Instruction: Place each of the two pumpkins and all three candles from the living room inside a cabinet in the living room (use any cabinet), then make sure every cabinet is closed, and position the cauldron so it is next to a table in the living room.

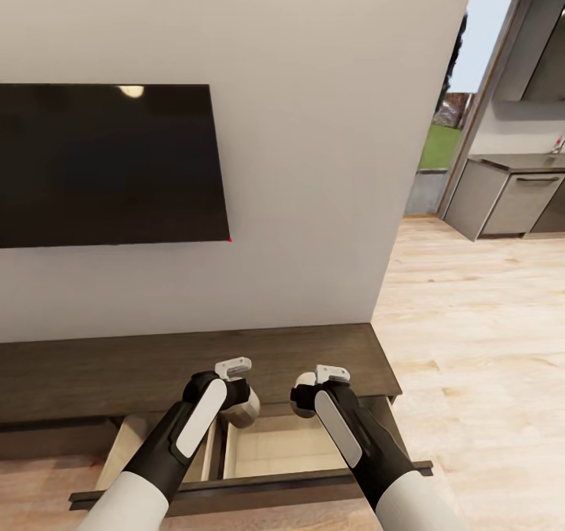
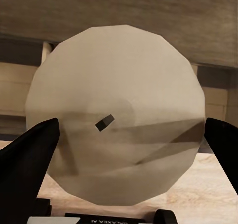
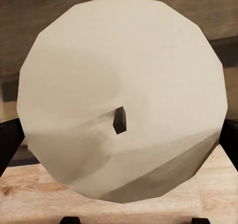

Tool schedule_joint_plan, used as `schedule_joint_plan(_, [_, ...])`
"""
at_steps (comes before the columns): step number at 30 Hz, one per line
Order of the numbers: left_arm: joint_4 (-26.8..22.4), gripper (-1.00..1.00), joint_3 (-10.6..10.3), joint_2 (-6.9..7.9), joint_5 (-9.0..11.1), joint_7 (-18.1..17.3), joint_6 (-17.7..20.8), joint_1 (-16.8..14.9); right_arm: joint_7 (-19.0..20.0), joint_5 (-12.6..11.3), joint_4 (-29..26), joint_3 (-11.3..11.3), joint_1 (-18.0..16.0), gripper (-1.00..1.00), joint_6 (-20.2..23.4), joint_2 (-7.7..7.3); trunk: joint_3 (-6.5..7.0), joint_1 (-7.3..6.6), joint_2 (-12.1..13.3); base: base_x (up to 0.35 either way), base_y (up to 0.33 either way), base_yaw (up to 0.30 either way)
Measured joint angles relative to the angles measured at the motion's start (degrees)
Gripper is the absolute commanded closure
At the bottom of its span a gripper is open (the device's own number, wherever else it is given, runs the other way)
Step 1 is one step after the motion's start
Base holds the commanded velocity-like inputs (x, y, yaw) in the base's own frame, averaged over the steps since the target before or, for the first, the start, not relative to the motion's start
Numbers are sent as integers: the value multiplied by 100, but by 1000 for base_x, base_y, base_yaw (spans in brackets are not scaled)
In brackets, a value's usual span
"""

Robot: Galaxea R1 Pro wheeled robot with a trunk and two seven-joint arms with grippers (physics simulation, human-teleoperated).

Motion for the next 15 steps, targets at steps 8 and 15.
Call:
schedule_joint_plan(8, [21,100,0,-10,0,0,1,0,0,3,1,0,0,100,0,-3,-144,176,-322,0,0,0])
schedule_joint_plan(15, [51,100,0,-18,0,0,0,0,7,3,-2,3,0,100,-5,0,-270,330,-603,0,0,0])
